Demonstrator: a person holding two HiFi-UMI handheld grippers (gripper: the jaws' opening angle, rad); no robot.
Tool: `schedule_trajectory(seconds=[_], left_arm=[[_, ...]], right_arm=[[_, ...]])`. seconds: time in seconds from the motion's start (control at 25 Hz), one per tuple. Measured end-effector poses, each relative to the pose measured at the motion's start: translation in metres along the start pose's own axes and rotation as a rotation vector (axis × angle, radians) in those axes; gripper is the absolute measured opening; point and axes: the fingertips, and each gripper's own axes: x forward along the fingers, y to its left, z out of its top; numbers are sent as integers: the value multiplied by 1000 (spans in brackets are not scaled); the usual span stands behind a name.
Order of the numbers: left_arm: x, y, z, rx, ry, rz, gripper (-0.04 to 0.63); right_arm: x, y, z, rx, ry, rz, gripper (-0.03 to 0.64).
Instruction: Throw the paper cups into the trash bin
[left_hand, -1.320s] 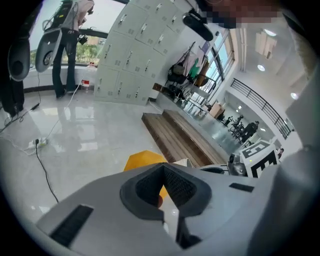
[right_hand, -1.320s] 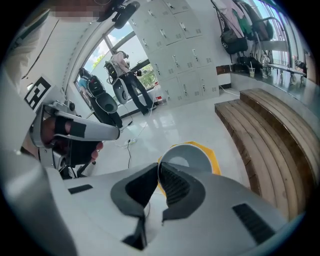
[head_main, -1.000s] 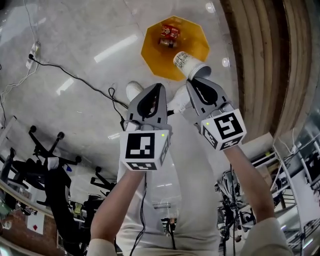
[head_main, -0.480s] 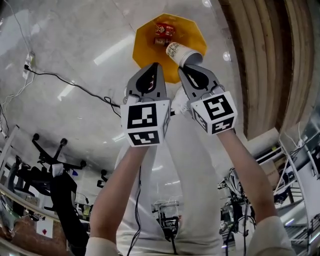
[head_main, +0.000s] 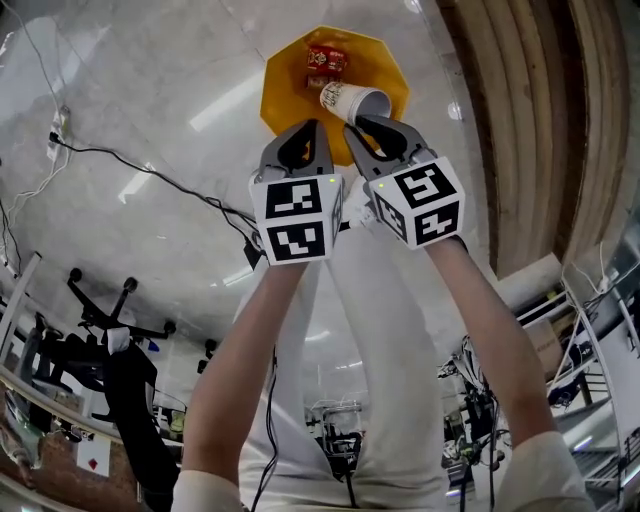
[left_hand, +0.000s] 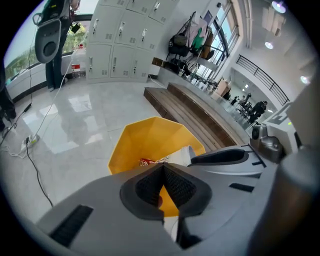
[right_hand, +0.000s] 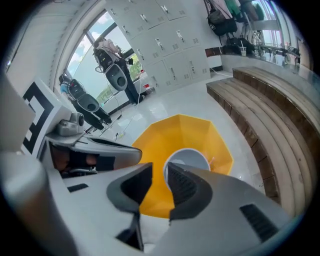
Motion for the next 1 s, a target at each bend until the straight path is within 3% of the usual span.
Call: schedule_trajectory(seconds=[0.04,0.12,0.4,0.56,1.0], left_arm=[[1,0,-2,-4,7,1,6],[0,-2,-2,-9,10,2,6],[-29,-20,17,28,-18,-17,5],[-61,-30,36,26,-44,-34,6],[-196,-77,102,87,-102,-72,6]], right_arm=[[0,2,0,3,8,14,131],[-2,4,1,13,11,27,149],[-33,8,18,37,-28,13,114],[-61,20,36,53,-60,12,13],[-182,91,119,18,-143,28,8]])
